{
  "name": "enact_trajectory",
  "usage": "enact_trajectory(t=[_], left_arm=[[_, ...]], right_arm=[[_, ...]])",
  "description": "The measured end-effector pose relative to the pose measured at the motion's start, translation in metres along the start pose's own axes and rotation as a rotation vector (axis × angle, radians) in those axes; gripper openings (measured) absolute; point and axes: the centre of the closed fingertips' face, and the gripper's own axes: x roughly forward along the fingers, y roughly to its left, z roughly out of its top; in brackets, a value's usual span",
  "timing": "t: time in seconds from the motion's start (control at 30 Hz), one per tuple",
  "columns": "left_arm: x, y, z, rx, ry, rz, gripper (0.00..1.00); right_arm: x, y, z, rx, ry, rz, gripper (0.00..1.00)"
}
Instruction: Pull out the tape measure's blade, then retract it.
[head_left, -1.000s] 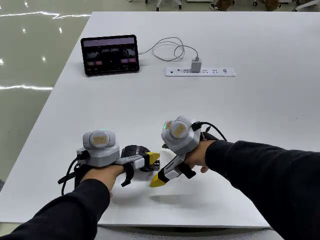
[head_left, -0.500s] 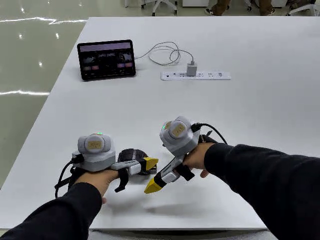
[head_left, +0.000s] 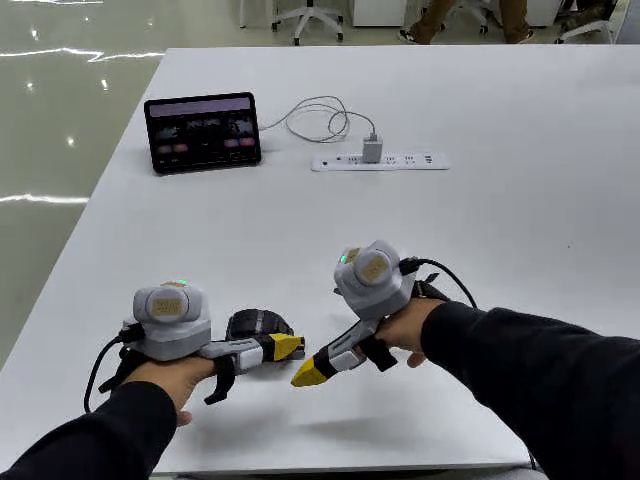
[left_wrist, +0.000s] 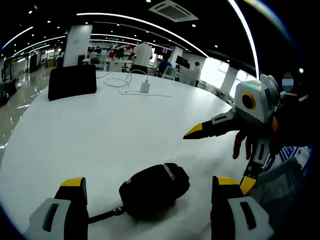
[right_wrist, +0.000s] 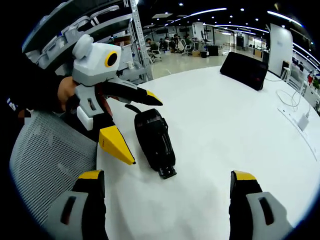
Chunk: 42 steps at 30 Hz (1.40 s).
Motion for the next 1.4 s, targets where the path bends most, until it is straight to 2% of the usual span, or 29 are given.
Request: enact_trajectory(t=[0.07, 0.2, 0.23, 0.27, 0.3, 0.4, 0.57, 0.63, 0.8, 0.93, 0.97, 1.0, 1.07, 1.13, 1.23, 1.3, 1.4], left_arm=[[-0.001, -0.002, 0.002, 0.022, -0.003, -0.010, 1.00], [-0.001, -0.007, 0.002, 0.056, 0.012, -0.033, 1.00], [-0.004, -0.007, 0.000, 0.098, 0.027, -0.025, 1.00], [-0.004, -0.005, 0.004, 0.146, 0.008, -0.012, 1.00], [-0.006, -0.007, 0.007, 0.149, -0.011, -0.014, 1.00], [-0.008, -0.008, 0.005, 0.124, 0.002, -0.031, 1.00], [-0.013, -0.008, 0.007, 0.122, -0.016, -0.060, 1.00], [-0.014, -0.009, 0.004, 0.105, 0.001, -0.081, 1.00], [-0.020, -0.007, 0.003, 0.098, 0.006, -0.086, 1.00], [-0.025, -0.009, 0.005, 0.108, 0.002, -0.095, 1.00], [-0.026, -0.011, 0.007, 0.110, -0.015, -0.099, 1.00], [-0.028, -0.010, 0.011, 0.133, -0.035, -0.081, 1.00], [-0.030, -0.011, 0.011, 0.116, -0.031, -0.087, 1.00], [-0.032, -0.015, 0.012, 0.108, -0.047, -0.109, 1.00], [-0.033, -0.013, 0.010, 0.122, -0.037, -0.101, 1.00], [-0.036, -0.015, 0.011, 0.097, -0.048, -0.120, 1.00], [-0.041, -0.012, 0.010, 0.106, -0.045, -0.107, 1.00]], right_arm=[[-0.006, -0.006, -0.003, -0.004, -0.012, -0.035, 1.00], [-0.018, -0.013, -0.009, 0.027, -0.033, -0.063, 1.00], [-0.022, -0.015, -0.012, 0.032, -0.036, -0.075, 1.00], [-0.024, -0.016, -0.014, 0.036, -0.039, -0.080, 1.00], [-0.029, -0.018, -0.016, 0.044, -0.043, -0.090, 1.00], [-0.041, -0.022, -0.022, 0.063, -0.054, -0.113, 1.00], [-0.064, -0.030, -0.035, 0.104, -0.085, -0.150, 1.00], [-0.073, -0.033, -0.042, 0.119, -0.093, -0.167, 1.00], [-0.091, -0.039, -0.055, 0.146, -0.111, -0.196, 1.00], [-0.100, -0.040, -0.061, 0.155, -0.118, -0.214, 1.00], [-0.101, -0.040, -0.063, 0.155, -0.117, -0.215, 1.00], [-0.103, -0.039, -0.064, 0.154, -0.115, -0.216, 1.00], [-0.106, -0.037, -0.066, 0.153, -0.118, -0.220, 1.00], [-0.109, -0.037, -0.068, 0.153, -0.121, -0.224, 1.00], [-0.115, -0.037, -0.071, 0.162, -0.127, -0.233, 1.00], [-0.119, -0.037, -0.074, 0.166, -0.130, -0.240, 1.00], [-0.127, -0.036, -0.077, 0.171, -0.135, -0.248, 1.00]])
